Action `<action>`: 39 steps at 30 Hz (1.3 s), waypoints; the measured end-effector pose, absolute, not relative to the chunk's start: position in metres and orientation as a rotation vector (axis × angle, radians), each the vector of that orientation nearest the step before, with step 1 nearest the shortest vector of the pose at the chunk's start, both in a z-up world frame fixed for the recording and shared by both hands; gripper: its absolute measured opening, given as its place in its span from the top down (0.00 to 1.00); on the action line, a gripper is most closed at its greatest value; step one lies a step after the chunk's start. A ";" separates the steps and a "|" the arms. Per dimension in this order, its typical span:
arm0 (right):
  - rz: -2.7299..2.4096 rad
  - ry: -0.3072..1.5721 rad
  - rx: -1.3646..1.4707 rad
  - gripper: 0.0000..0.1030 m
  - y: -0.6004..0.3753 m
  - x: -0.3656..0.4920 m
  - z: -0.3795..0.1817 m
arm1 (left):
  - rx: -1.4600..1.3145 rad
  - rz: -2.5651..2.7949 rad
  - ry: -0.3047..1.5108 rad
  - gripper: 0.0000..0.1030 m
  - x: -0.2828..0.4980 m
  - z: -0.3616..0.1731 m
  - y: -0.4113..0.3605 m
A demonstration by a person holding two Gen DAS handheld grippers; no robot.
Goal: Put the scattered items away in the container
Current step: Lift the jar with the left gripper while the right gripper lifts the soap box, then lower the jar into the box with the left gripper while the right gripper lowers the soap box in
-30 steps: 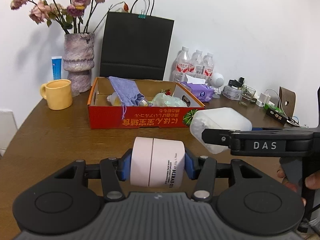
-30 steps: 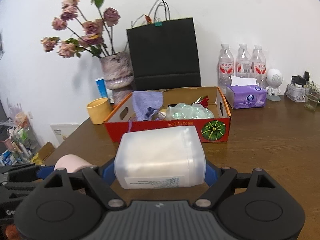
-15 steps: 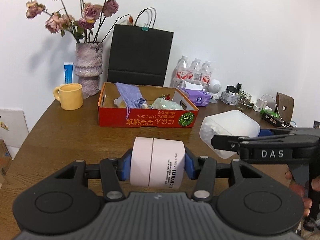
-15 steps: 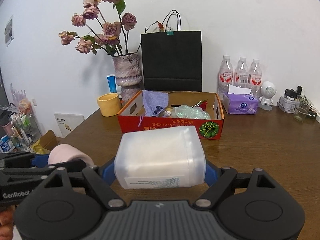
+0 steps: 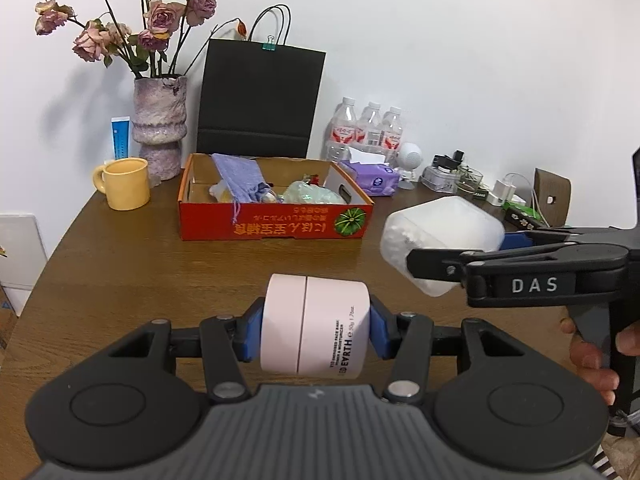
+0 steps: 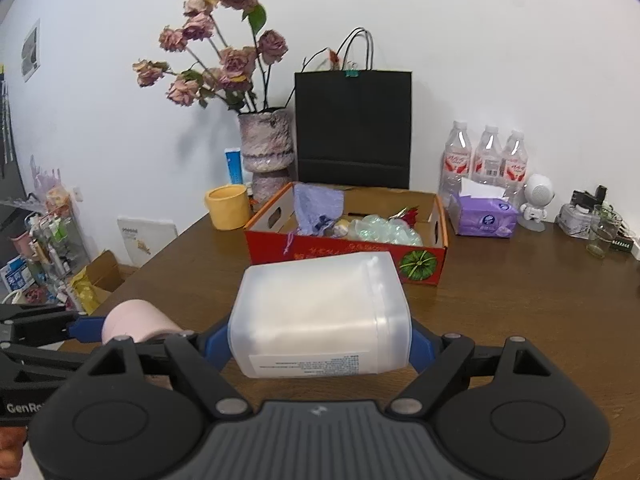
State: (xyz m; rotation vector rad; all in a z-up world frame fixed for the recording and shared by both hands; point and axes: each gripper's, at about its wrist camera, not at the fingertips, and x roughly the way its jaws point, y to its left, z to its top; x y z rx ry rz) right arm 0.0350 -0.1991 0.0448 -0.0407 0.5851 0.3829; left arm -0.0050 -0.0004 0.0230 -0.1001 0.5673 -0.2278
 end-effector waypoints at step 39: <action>0.340 0.595 -0.007 0.19 -0.182 0.135 0.099 | -0.128 -0.160 0.513 0.50 0.091 0.100 0.038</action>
